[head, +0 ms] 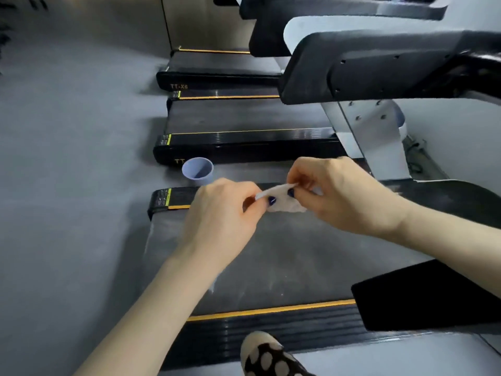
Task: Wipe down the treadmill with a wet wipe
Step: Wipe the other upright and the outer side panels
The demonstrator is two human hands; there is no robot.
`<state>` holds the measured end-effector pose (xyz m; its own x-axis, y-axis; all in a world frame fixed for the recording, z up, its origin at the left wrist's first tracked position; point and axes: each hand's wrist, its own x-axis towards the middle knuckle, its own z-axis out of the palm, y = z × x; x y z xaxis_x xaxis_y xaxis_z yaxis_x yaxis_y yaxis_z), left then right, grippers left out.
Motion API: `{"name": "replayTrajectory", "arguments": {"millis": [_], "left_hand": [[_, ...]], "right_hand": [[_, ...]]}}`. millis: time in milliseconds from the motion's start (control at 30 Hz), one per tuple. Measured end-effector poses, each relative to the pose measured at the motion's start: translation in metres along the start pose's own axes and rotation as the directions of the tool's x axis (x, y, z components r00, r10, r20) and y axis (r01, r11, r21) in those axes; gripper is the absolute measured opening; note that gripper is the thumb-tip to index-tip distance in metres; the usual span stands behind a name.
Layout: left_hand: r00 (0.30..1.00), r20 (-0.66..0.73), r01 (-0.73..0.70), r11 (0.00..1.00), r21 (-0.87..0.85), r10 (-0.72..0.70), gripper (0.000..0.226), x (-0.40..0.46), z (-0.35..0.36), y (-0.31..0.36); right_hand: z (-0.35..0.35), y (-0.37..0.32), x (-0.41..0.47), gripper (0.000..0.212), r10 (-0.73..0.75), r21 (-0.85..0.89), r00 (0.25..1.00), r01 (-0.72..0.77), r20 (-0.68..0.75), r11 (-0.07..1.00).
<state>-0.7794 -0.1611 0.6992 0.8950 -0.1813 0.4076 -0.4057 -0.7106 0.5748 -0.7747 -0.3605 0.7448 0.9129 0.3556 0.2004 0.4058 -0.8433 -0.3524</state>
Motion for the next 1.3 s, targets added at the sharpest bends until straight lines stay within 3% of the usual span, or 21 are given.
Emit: {"name": "replayTrajectory", "arguments": {"millis": [133,367,533,667,800,933,1167,1300], "left_hand": [[0.994,-0.019,-0.111,0.994,0.024,0.111,0.027,0.023,-0.007,-0.019],[0.980,-0.035,-0.199,0.980,-0.022,0.198,0.018,0.098,0.019,-0.052],[0.975,0.022,-0.220,0.973,-0.071,0.222,0.025,0.173,0.058,-0.073],[0.966,0.027,-0.256,0.965,-0.063,0.258,0.010,0.261,0.097,-0.076],[0.939,0.147,-0.304,0.950,-0.073,0.311,0.006,0.376,0.126,-0.051],[0.904,0.172,-0.373,0.919,-0.126,0.391,0.007,0.474,0.154,-0.015],[0.837,0.304,-0.398,0.888,-0.233,0.455,0.010,0.546,0.185,0.056],[0.801,0.349,-0.406,0.869,-0.282,0.487,0.010,0.585,0.178,0.094]], "right_hand": [[0.008,-0.003,0.019,0.005,0.092,0.020,0.994,-0.091,-0.051,0.996],[0.012,0.013,0.069,0.025,0.227,0.083,0.970,-0.221,-0.082,0.972],[0.016,0.060,0.125,0.021,0.288,0.105,0.947,-0.275,-0.140,0.956],[0.006,0.119,0.181,0.019,0.382,0.131,0.910,-0.364,-0.162,0.922],[-0.035,0.186,0.243,0.021,0.533,0.231,0.826,-0.491,-0.182,0.840],[-0.079,0.245,0.284,0.024,0.665,0.351,0.714,-0.579,-0.217,0.736],[-0.144,0.285,0.293,0.024,0.851,0.584,0.471,-0.633,-0.230,0.508],[-0.192,0.292,0.304,0.025,0.900,0.640,0.379,-0.641,-0.216,0.424]]}}
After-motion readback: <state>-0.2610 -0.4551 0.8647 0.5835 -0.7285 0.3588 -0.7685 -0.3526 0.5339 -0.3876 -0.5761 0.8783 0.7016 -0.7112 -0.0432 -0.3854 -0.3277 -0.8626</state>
